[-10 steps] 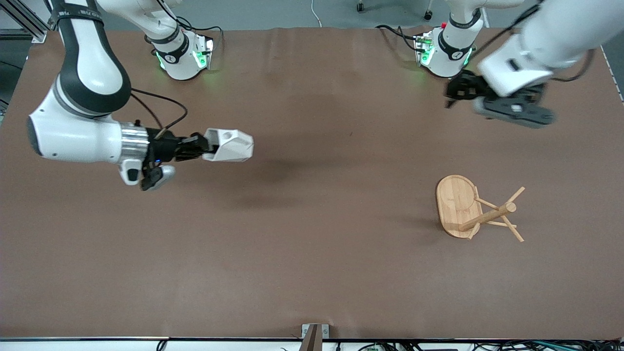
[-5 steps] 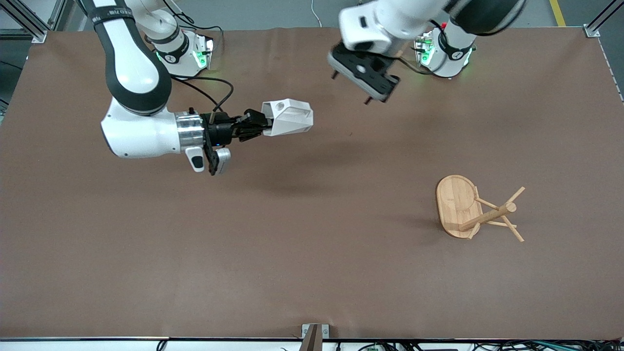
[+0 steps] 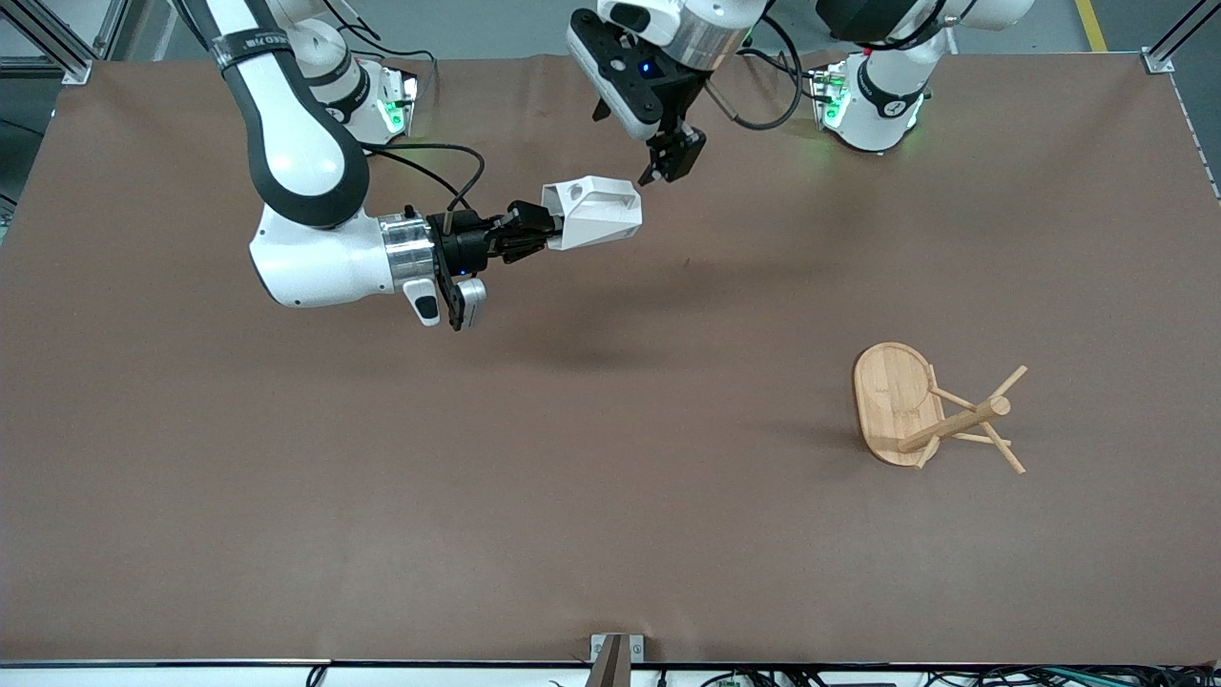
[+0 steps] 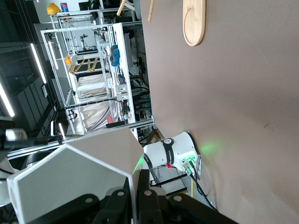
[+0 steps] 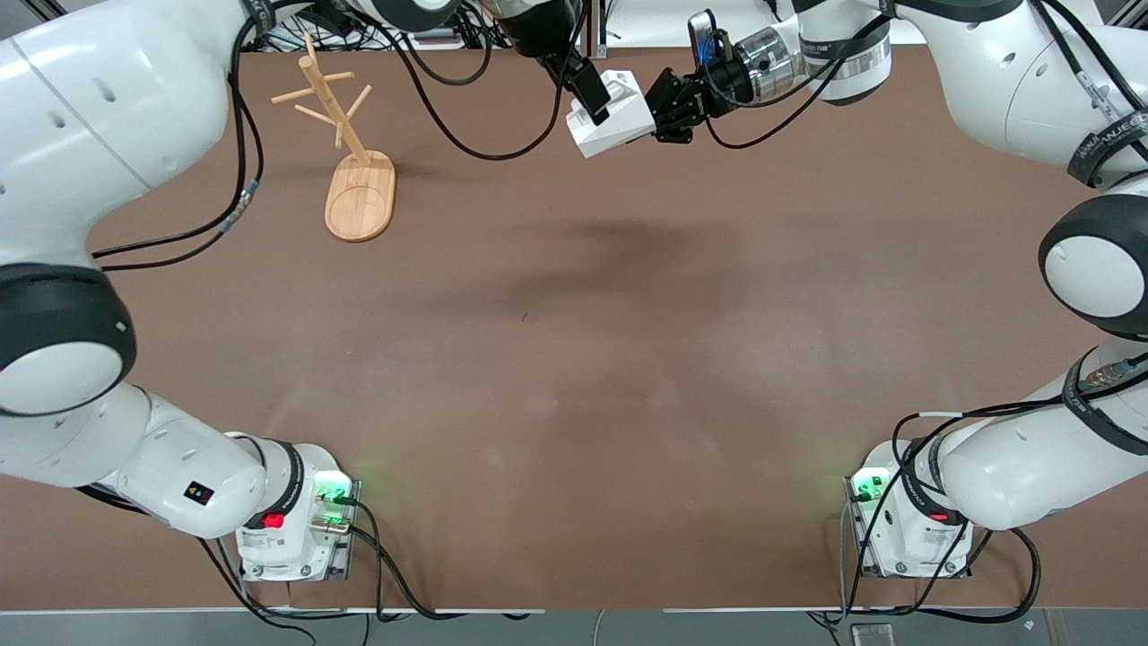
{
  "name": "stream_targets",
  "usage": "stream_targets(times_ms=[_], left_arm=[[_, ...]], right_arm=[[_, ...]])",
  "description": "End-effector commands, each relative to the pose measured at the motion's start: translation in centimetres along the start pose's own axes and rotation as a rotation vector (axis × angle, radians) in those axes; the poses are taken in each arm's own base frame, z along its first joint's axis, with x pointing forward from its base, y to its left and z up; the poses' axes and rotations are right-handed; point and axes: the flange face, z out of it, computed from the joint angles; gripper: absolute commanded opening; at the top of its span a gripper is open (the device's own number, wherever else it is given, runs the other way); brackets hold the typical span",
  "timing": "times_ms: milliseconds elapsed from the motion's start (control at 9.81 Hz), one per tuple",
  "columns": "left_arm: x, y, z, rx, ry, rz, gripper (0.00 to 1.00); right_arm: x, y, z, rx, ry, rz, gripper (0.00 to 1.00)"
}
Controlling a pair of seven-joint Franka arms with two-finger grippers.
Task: Hang cup on rack
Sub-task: 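Grasp the cup with the left gripper while the right gripper holds it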
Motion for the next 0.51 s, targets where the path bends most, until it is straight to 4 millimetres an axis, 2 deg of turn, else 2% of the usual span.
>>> stream_targets(times_ms=[0, 102, 408], left_arm=[[0.8, -1.8, 3.8, -0.012, -0.050, 0.065, 1.00], [0.8, -2.2, 5.4, -0.024, -0.072, 0.077, 1.00], [0.9, -1.8, 6.8, -0.039, -0.090, 0.129, 1.00]], right_arm=[[-0.6, -0.4, -0.2, 0.028, 0.008, -0.010, 0.01], [-0.6, -0.5, -0.1, 0.029, 0.007, -0.011, 0.01], [-0.7, -0.5, -0.1, 0.029, 0.005, -0.008, 0.01]])
